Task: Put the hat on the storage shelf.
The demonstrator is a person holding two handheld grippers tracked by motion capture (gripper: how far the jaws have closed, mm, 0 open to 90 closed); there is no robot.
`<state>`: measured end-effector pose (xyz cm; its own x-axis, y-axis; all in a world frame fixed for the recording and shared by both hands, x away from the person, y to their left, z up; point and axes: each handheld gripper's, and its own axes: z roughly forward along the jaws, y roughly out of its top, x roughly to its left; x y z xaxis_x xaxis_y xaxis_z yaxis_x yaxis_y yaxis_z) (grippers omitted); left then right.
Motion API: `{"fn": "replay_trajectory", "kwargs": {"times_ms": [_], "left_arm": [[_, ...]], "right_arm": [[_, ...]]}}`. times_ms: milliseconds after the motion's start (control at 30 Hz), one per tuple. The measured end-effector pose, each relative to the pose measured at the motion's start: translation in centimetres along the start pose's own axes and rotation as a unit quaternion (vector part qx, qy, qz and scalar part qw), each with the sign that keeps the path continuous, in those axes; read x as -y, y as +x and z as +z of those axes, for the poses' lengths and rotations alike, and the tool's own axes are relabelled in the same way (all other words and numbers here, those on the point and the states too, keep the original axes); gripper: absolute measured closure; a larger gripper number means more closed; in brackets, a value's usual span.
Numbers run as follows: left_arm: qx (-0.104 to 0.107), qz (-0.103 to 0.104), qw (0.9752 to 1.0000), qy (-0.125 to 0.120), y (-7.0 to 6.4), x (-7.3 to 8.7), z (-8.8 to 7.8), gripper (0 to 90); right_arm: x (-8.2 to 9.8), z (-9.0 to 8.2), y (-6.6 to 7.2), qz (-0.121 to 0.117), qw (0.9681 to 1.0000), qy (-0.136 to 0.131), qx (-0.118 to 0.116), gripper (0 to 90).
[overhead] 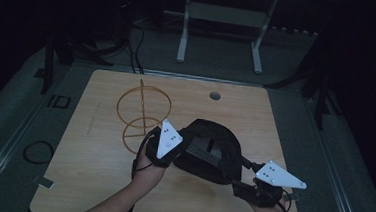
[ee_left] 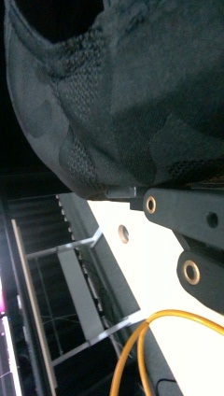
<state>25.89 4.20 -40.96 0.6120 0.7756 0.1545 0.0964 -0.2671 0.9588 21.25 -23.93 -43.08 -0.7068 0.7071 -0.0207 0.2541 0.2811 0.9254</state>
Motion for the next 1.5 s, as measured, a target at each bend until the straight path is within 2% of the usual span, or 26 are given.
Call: {"fn": "replay_trajectory", "kwargs": {"times_ms": [133,200,233,300,333,367,433,467,533,567,600,700,733,767,833,900,933,1033,1100,1233,1267,1300,1400,1433,1467,1500], "left_arm": [[0.0,0.01,0.9999,-0.007,0.0,0.0,-0.2,89.1],[0.0,0.022,0.9997,-0.011,0.0,-0.1,-0.3,89.1],[0.007,0.024,0.9995,-0.017,0.1,0.0,-0.4,89.1],[0.011,0.033,0.9992,-0.017,0.2,-0.1,-0.5,89.1],[0.024,0.032,0.9989,-0.025,0.4,-0.1,-0.6,89.1],[0.021,0.038,0.9987,-0.029,0.4,-0.2,-0.7,89.1],[0.031,0.05,0.9975,-0.039,0.6,-0.2,-1.0,89.1],[0.025,0.06,0.997,-0.043,0.7,-0.3,-1.1,89.1],[0.038,0.065,0.9957,-0.054,1.0,-0.3,-1.4,89.1],[0.034,0.074,0.9952,-0.055,1.1,-0.4,-1.5,89.0],[0.041,0.081,0.9943,-0.056,1.3,-0.4,-1.6,89.0],[0.056,0.117,0.989,-0.071,1.7,-0.4,-2.1,89.0],[0.073,0.126,0.986,-0.081,2.0,-0.4,-2.3,89.0],[0.079,0.143,0.9826,-0.088,2.2,-0.3,-2.5,89.0],[0.089,0.16,0.9781,-0.099,2.7,-0.3,-2.8,89.0],[0.107,0.158,0.9761,-0.105,3.3,-0.4,-3.1,89.0],[0.105,0.159,0.9757,-0.109,3.6,-0.4,-3.3,88.9],[0.138,0.149,0.9725,-0.114,4.5,-0.3,-3.6,89.0],[0.161,0.145,0.9687,-0.121,5.0,-0.2,-3.8,89.0],[0.224,0.138,0.9549,-0.137,5.6,0.1,-4.0,88.9],[0.241,0.136,0.9505,-0.141,5.6,0.2,-3.9,88.9],[0.241,0.136,0.9505,-0.141,5.6,0.2,-3.9,88.9],[0.29,0.124,0.937,-0.151,5.8,0.5,-3.7,88.9],[0.301,0.118,0.934,-0.152,5.7,0.5,-3.6,88.8],[0.3,0.118,0.9339,-0.154,5.6,0.6,-3.6,88.7],[0.306,0.114,0.9323,-0.155,5.5,0.6,-3.6,88.7]], "right_arm": [[1.2,-1.4,-0.1,0.013,0.9997,-0.004,-0.018,36.0],[1.5,-2.1,-0.4,0.013,0.9998,-0.003,-0.014,36.5],[1.5,-2.5,-0.5,0.01,0.9999,-0.002,-0.009,36.8],[1.5,-3.1,-1.1,0.018,0.9998,-0.007,-0.002,39.4],[1.4,-3.4,-1.5,0.023,0.9997,-0.012,-0.005,40.3],[1.3,-3.6,-1.8,0.025,0.9995,-0.018,-0.003,41.0],[1.0,-4.1,-2.1,0.023,0.9995,-0.021,0.002,41.6],[0.8,-4.3,-2.2,0.021,0.9994,-0.027,0.003,42.3],[0.4,-4.7,-2.4,0.012,0.9993,-0.034,0.006,42.5],[0.1,-4.8,-2.4,0.009,0.9993,-0.036,0.008,43.7],[-0.1,-4.9,-2.4,0.006,0.9993,-0.038,0.005,44.9],[-0.7,-5.0,-2.4,-0.008,0.9992,-0.04,0.002,45.5],[-0.9,-5.0,-2.4,-0.011,0.9991,-0.041,-0.002,46.3],[-1.1,-5.0,-2.4,-0.013,0.999,-0.043,-0.004,46.4],[-1.5,-5.1,-2.4,-0.018,0.9986,-0.047,-0.017,46.4],[-1.8,-5.2,-2.3,-0.024,0.9982,-0.049,-0.024,47.4],[-2.0,-5.1,-2.2,-0.026,0.998,-0.049,-0.03,47.5],[-2.5,-5.1,-1.8,-0.04,0.9972,-0.047,-0.041,47.7],[-2.8,-5.1,-1.5,-0.044,0.9964,-0.052,-0.051,48.5],[-3.2,-4.7,-0.6,-0.064,0.9941,-0.054,-0.069,48.8],[-3.3,-4.6,-0.3,-0.069,0.9935,-0.053,-0.073,48.8],[-3.3,-4.6,-0.3,-0.069,0.9935,-0.053,-0.073,48.8],[-3.8,-4.1,0.7,-0.091,0.99,-0.05,-0.095,48.8],[-3.9,-4.0,1.0,-0.1,0.9884,-0.049,-0.104,48.7],[-4.1,-3.8,1.4,-0.109,0.9861,-0.049,-0.115,48.5],[-4.2,-3.7,1.7,-0.117,0.9842,-0.047,-0.124,48.3]]}}
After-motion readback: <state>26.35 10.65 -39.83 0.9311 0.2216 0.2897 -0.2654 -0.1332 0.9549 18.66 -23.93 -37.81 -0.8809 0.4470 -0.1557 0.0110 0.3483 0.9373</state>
